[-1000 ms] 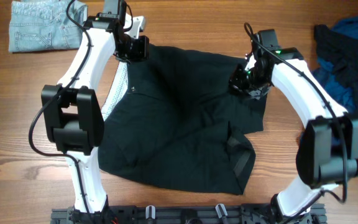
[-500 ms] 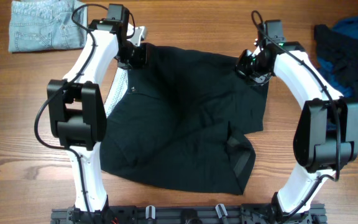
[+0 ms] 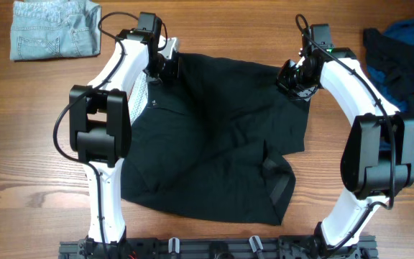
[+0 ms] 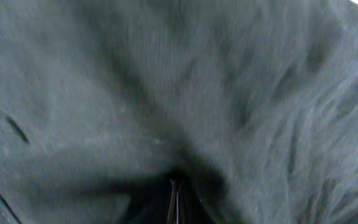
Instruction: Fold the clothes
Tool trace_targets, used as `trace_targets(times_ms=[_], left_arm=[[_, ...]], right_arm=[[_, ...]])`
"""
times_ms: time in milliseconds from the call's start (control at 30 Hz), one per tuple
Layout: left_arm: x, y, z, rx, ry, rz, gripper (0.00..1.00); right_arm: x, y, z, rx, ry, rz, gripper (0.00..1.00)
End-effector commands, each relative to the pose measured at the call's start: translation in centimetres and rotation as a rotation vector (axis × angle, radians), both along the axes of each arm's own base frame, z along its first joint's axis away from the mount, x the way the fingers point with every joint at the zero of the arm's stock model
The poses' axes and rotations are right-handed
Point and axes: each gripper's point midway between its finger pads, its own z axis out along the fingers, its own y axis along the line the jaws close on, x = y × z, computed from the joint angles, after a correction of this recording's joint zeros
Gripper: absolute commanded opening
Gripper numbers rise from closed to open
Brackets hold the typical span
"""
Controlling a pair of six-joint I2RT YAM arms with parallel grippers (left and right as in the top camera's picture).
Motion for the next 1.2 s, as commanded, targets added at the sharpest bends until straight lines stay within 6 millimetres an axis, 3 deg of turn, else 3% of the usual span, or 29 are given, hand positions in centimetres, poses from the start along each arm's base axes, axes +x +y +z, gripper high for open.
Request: trace_targets(times_ms=[0,67,133,300,433,567,767,1000,1167], left_arm=[[-0.5,1.2,-3.5,0.033,0.073,0.042,0.04],[-1.1,1.9,-5.5,0.04,0.123,0.063,0.04],[-1.2,2.3,-6.2,0.042,0.137,0.074,0.04],[0.0,3.6,-6.3,0.042,0.105,0.103,0.04],[0.8,5.0,-6.4,0.052,0.081,0.136,0.04],[1.4,7.1,-6.5,0.078,0.077,0.2,0.04],[2.2,9.4,-6.6,0.097,0.056,0.244,0.04],[4.3,11.2,-6.4,0.106,-0.02,0.3,0.04],[5.4,14.9,-6.6,0.221,-0.051,0.457,0.04]], right_arm=[[0.5,-0.4,-0.3,-0.027,-0.004,0.003,0.04],[0.9,-0.6,-0.3,-0.036,-0.018,-0.001,0.04],[1.2,-0.6,-0.2,-0.034,-0.033,-0.007,0.04],[2.3,-1.0,-0.5,-0.057,-0.064,-0.035,0.04],[3.3,-0.5,-2.7,-0.026,-0.061,-0.027,0.04],[2.9,0.1,-5.5,-0.002,0.018,-0.012,0.04],[3.2,0.2,-6.9,-0.001,0.017,0.008,0.04],[5.5,1.5,-6.7,0.089,-0.059,-0.023,0.04],[9.3,2.8,-3.9,0.166,-0.215,-0.016,0.04]])
